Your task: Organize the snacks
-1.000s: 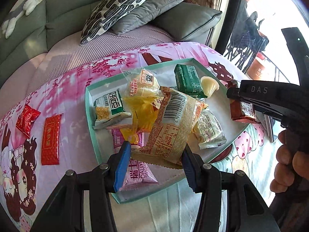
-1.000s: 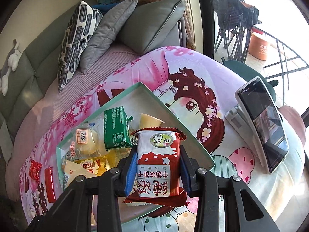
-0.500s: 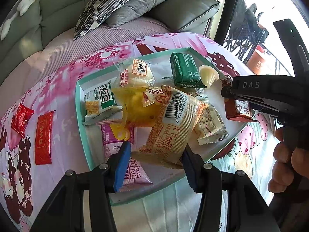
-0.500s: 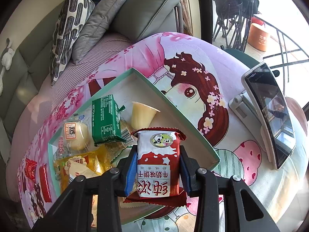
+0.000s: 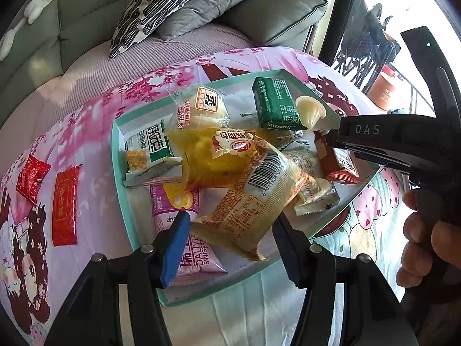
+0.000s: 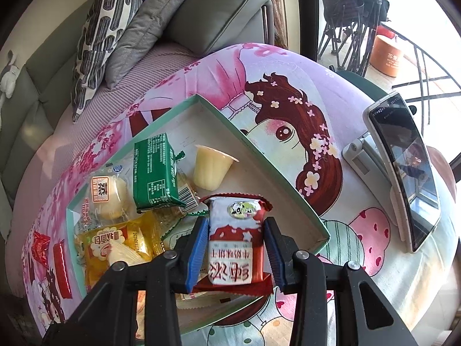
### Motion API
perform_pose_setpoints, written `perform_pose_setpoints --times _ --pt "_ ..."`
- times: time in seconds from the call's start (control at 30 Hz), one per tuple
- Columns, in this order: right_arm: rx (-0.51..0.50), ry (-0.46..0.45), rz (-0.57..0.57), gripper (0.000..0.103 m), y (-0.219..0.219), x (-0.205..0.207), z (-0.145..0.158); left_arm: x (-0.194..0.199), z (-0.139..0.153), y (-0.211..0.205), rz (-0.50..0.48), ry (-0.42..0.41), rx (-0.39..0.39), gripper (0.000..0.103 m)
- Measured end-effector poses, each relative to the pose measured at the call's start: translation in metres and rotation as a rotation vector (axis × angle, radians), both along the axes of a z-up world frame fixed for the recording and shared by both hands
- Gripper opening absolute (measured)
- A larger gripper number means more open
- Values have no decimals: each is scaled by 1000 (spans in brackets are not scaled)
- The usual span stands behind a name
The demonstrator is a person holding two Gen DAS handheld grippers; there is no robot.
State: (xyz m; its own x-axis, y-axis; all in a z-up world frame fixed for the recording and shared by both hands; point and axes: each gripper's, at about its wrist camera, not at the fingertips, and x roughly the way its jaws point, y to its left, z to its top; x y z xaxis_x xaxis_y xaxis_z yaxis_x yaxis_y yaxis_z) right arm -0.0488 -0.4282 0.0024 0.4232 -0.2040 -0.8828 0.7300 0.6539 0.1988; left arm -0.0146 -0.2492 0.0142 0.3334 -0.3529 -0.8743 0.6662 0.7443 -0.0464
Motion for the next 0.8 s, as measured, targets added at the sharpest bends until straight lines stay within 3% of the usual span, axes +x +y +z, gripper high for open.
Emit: perform_pose_setpoints --times 0.07,0.37,0.57,0.8 --pt "6 1 -4 59 -1 -1 -1 -1 2 0 -7 0 -9 62" --pt "3 10 5 85 1 2 -2 2 14 8 12 -24 -52 64" --pt "-3 14 23 87 5 5 -1 20 19 28 127 -31 -83 65" --pt "-21 7 69 87 17 12 5 56 20 80 381 -21 -116 65"
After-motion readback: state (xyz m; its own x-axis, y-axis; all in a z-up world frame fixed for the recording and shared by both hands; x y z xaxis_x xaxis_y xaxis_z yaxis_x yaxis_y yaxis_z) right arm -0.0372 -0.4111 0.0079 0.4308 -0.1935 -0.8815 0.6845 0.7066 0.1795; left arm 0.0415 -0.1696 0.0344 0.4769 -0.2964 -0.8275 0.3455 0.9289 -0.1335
